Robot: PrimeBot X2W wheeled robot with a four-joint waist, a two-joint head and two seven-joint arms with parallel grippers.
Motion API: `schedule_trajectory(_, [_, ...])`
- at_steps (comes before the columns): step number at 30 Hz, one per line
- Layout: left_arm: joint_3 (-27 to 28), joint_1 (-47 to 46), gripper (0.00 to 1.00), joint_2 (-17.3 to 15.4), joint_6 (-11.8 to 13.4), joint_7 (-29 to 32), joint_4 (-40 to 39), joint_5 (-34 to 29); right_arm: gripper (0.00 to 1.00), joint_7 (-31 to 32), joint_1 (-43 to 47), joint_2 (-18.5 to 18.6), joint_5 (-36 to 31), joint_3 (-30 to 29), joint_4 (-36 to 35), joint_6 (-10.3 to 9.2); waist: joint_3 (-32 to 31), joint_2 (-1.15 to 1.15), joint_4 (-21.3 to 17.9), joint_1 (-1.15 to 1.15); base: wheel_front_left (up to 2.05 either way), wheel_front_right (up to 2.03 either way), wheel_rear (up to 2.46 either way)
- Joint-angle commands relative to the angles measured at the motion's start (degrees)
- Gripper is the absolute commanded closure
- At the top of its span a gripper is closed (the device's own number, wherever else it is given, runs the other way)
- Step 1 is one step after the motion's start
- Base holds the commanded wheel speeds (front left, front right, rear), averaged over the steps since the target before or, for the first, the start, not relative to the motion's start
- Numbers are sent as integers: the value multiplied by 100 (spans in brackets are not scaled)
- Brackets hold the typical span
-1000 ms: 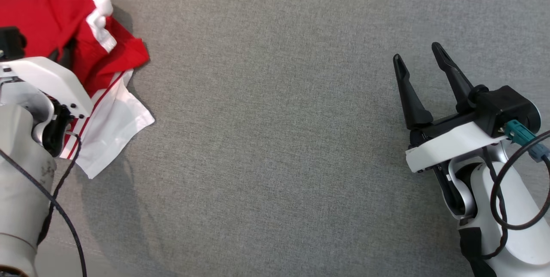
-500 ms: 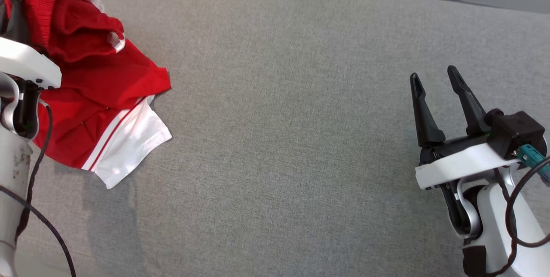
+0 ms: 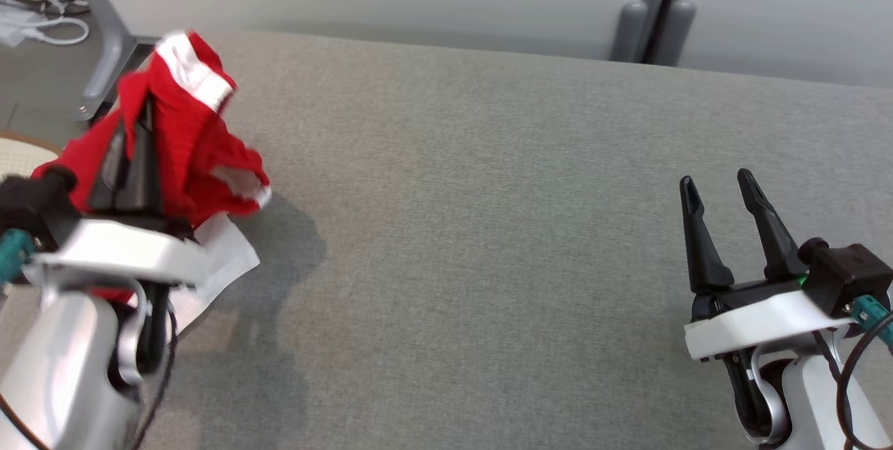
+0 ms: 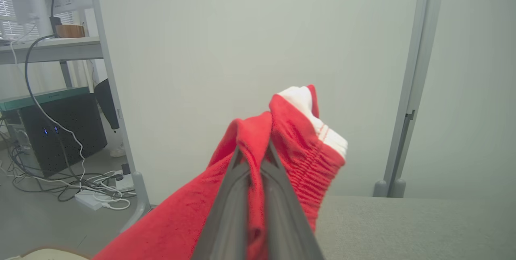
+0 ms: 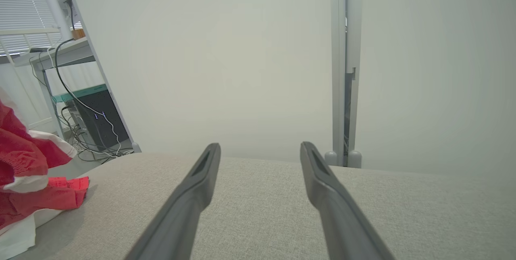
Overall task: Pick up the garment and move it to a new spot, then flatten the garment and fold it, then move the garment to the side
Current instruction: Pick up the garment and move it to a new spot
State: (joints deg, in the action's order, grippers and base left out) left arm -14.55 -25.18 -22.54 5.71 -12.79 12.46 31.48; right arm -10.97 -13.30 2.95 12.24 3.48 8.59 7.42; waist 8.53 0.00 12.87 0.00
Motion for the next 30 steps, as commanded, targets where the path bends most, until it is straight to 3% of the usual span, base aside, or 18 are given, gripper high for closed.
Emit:
schedule_trajectory(1, [-15,340,100,-19,170,112,-415,-34,0,-7,102,14,49,4,-31,13,-114,0,-179,0,0,0,0])
schedule_trajectory(7, [-99,1159,100,-55,588,439,-1637,-101,0,-16,212,12,176,65,-96,13,-181,0,-518,0,0,0,0])
schedule_trajectory(12, [-250,1313,100,-108,710,680,-2286,-204,0,-11,170,14,288,154,-163,13,-123,0,-980,0,0,0,0])
schedule_trajectory(19, [-796,774,100,16,417,1017,-2422,-351,0,-85,70,12,398,178,-225,13,205,0,-1810,0,0,0,0])
schedule_trajectory(22, [-1224,353,100,234,174,1168,-2272,-450,0,-154,40,10,493,169,-228,13,468,0,-2286,0,0,0,0])
schedule_trajectory(30, [-2090,-151,100,757,-333,1464,-1364,-474,0,-348,-36,8,768,213,-122,13,942,0,-3045,0,0,0,0])
